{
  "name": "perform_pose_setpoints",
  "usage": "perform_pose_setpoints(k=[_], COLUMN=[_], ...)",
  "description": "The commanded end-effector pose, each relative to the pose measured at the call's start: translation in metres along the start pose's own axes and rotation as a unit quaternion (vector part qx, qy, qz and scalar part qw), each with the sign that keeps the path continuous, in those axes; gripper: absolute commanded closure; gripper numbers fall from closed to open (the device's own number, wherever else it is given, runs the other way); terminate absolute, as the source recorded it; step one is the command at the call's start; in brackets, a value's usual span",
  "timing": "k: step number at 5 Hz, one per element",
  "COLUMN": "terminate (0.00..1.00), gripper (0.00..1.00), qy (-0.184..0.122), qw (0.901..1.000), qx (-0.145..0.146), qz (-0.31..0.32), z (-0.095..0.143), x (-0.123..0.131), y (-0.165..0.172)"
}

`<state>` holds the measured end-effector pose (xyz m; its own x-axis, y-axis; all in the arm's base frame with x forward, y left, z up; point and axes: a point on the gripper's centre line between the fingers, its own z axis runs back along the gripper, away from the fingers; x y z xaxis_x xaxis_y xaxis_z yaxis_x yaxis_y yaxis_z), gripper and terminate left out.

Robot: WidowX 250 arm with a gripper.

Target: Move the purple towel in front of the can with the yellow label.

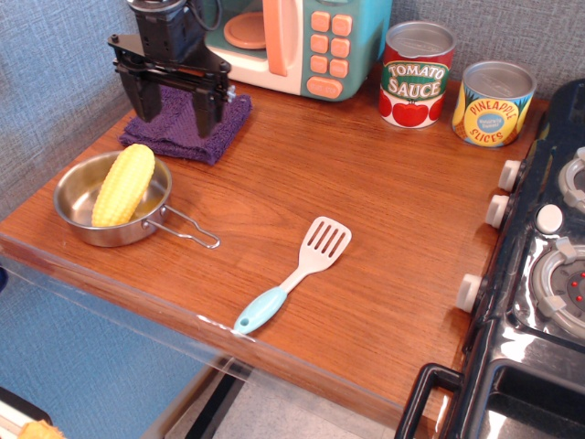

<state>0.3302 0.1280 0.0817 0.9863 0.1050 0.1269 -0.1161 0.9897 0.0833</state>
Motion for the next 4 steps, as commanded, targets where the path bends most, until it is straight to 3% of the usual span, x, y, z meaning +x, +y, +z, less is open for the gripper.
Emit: perform_pose_setpoints(k=[1,4], terminate=[0.0,0.0], gripper=[0.0,0.0], qy=[-0.004,-0.014], qw=[0.998,0.9997], qx=[0.02,0.002], qz=[0.061,0.021], z=[-0.017,-0.033], x=[0.05,0.08], y=[0.059,0.038])
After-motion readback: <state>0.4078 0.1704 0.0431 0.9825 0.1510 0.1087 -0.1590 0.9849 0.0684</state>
